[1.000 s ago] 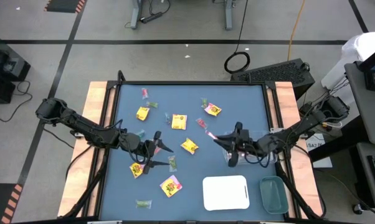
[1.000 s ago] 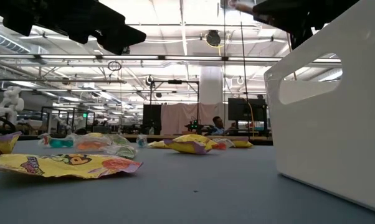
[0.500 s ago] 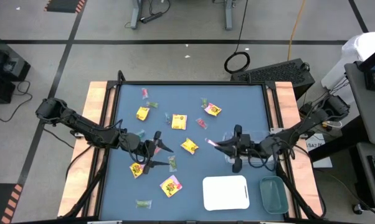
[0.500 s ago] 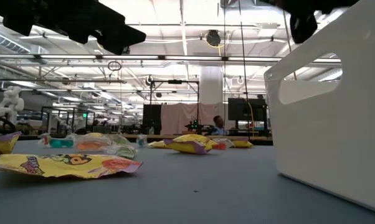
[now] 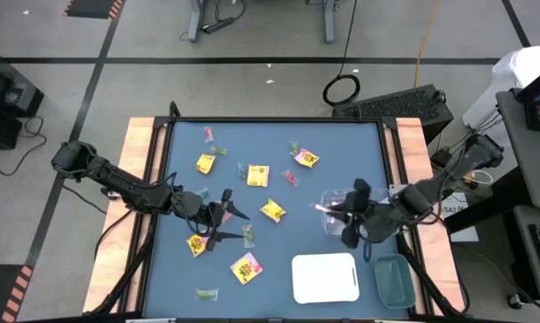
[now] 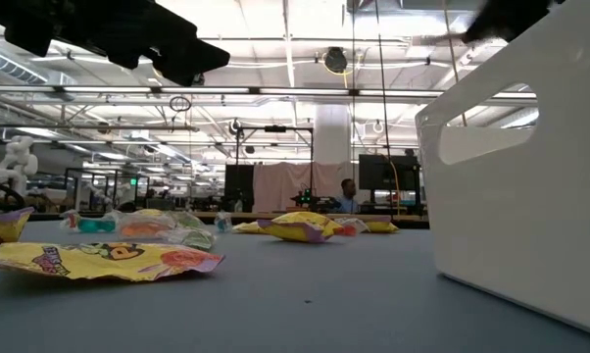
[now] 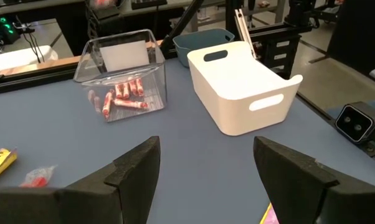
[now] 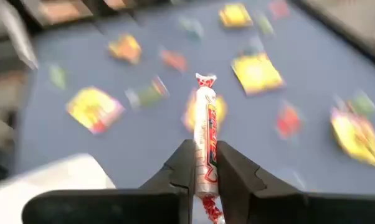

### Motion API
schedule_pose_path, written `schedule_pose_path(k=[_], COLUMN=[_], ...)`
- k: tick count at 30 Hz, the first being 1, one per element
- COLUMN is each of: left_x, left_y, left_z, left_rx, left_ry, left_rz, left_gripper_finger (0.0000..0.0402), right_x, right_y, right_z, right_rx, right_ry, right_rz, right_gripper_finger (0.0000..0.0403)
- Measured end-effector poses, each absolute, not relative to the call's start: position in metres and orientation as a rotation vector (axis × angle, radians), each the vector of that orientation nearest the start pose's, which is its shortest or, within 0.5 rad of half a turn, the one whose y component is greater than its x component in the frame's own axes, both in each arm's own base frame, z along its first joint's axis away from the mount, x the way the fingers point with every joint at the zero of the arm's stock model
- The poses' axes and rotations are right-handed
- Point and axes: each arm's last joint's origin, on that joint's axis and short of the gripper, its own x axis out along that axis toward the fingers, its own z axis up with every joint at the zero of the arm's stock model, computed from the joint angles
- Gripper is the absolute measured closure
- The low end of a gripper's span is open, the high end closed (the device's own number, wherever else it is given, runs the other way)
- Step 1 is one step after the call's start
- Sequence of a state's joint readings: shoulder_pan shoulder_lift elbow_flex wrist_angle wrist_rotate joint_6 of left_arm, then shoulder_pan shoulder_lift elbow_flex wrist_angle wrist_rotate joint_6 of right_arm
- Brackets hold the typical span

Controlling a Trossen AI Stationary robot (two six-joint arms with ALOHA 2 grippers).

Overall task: Sort candy
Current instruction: Put the transparent candy roll into the transparent bin, then put the yellow candy into the white bin

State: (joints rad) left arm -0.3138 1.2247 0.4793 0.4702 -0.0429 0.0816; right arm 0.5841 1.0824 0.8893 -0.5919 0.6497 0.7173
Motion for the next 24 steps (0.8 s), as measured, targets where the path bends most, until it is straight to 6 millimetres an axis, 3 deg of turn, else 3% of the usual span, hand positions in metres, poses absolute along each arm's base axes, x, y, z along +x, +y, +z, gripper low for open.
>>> schedule_pose_path(k=[10,14,24], left_x=[0.233,0.233,0.235], left_y=[-0.074,-0.073,-0.072], left_z=[0.204,0.203,0.197], left_rx=[0.117,0.110,0.099], left_ry=[0.263,0.264,0.298], left_rz=[-0.264,-0.236,-0.176], left_gripper_finger=[0.0139,0.0139,0.0139], right_x=[0.158,0.155,0.155], right_y=[0.088,0.086,0.086], right_z=[0.260,0.252,0.231], right_rx=[0.331,0.366,0.405], right_ry=[0.947,0.998,1.058], right_rz=[-0.465,-0.492,-0.614], right_gripper_finger=[0.0364,0.0353,0.0283])
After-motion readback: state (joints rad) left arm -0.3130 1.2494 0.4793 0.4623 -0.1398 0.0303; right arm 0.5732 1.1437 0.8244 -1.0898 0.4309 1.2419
